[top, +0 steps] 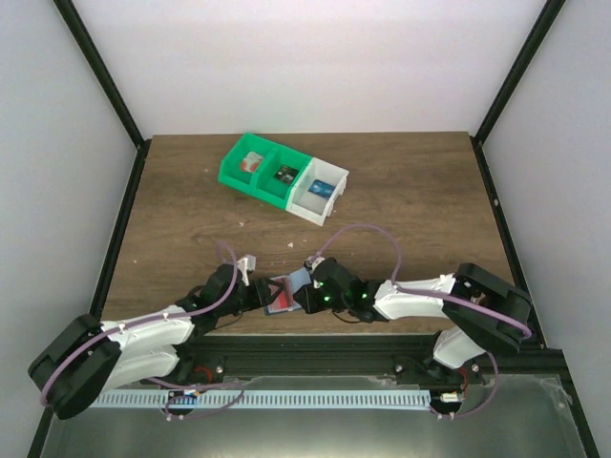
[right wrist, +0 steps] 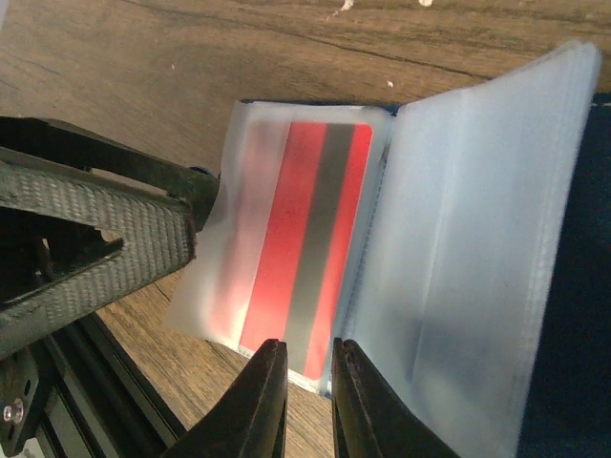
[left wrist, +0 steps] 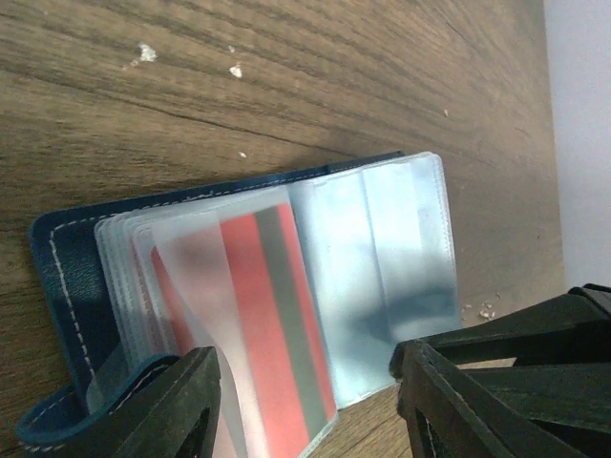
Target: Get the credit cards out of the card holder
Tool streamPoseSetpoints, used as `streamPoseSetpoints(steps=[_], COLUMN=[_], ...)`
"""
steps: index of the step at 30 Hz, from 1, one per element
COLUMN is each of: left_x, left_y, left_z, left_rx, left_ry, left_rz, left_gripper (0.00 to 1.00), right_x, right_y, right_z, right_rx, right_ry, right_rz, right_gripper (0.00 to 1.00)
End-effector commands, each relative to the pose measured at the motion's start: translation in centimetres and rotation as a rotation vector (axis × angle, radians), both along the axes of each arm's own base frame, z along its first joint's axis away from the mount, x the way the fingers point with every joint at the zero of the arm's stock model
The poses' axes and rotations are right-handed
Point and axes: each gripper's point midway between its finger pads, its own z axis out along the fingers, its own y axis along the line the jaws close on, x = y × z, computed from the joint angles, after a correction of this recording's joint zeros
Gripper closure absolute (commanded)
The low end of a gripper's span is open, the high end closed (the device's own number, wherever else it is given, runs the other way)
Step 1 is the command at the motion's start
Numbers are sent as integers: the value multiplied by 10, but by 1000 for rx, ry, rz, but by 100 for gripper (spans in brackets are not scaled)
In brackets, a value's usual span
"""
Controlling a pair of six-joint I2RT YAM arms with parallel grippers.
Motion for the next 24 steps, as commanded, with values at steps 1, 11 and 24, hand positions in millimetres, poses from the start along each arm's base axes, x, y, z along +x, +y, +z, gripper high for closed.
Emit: streamPoseSetpoints(steps=[1,11,24], left_x=[2,3,7], left_y=[1,4,1], left_z=[1,-4,-2], left_rx=[24,39,51], left_ry=[7,18,13], left_rz=[18,34,33], left_gripper=[46,61,100], right_x=[1,2,8], right_y=[-2,-5,-18], right_z=[6,11,18], right_rx=[1,8,-21], right_ry=[-24,-36,-89], right_rz=[-16,-25,-62], right_gripper=[84,84,84])
